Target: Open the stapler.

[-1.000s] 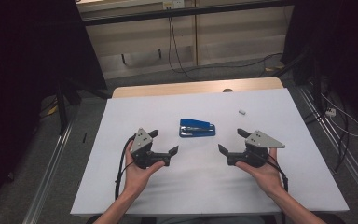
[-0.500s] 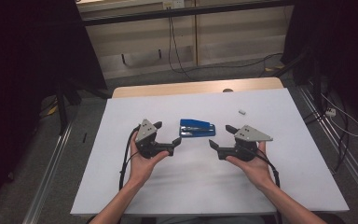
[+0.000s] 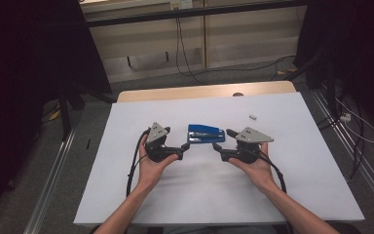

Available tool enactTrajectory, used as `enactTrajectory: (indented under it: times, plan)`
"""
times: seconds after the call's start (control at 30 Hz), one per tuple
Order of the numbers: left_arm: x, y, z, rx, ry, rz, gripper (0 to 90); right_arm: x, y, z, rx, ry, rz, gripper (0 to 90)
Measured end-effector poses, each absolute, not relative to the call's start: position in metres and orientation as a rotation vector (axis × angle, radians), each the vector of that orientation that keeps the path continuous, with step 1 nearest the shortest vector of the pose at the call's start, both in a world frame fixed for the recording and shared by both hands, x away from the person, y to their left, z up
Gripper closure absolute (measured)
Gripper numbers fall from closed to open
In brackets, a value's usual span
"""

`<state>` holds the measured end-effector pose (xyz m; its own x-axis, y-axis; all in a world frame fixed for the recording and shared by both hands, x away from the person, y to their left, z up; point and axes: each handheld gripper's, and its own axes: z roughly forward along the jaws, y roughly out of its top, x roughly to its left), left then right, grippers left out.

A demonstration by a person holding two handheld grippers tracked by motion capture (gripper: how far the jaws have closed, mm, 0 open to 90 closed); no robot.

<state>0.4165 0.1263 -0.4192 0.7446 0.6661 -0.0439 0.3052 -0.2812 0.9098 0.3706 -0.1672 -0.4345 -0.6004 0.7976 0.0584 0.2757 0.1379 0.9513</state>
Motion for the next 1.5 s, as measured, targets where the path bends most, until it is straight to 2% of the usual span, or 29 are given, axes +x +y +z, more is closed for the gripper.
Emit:
enactTrajectory:
  times: [0.43, 0.5, 0.57, 1.03, 1.23, 1.5]
  plan:
    - [0.419, 0.13, -0.424, 1.908, 0.775, 0.396, 3.5, 0.39, -0.152, -0.433, 1.005, 1.977, 1.521, 48.1]
    - [0.419, 0.131, -0.424, 1.9, 0.777, 0.395, 3.6, 0.392, -0.149, -0.433, 1.002, 1.989, 1.521, 48.6]
    - [0.419, 0.132, -0.423, 1.899, 0.778, 0.398, 3.6, 0.394, -0.147, -0.433, 0.993, 1.999, 1.528, 54.2]
    - [0.422, 0.133, -0.426, 1.917, 0.792, 0.415, 3.0, 0.405, -0.135, -0.434, 0.968, 2.038, 1.547, 74.4]
    - [0.422, 0.133, -0.428, 1.926, 0.785, 0.406, 4.0, 0.408, -0.133, -0.438, 0.975, 2.061, 1.559, 89.1]
    - [0.424, 0.133, -0.429, 1.929, 0.79, 0.395, 7.3, 0.41, -0.128, -0.439, 0.976, 2.116, 1.535, 90.0]
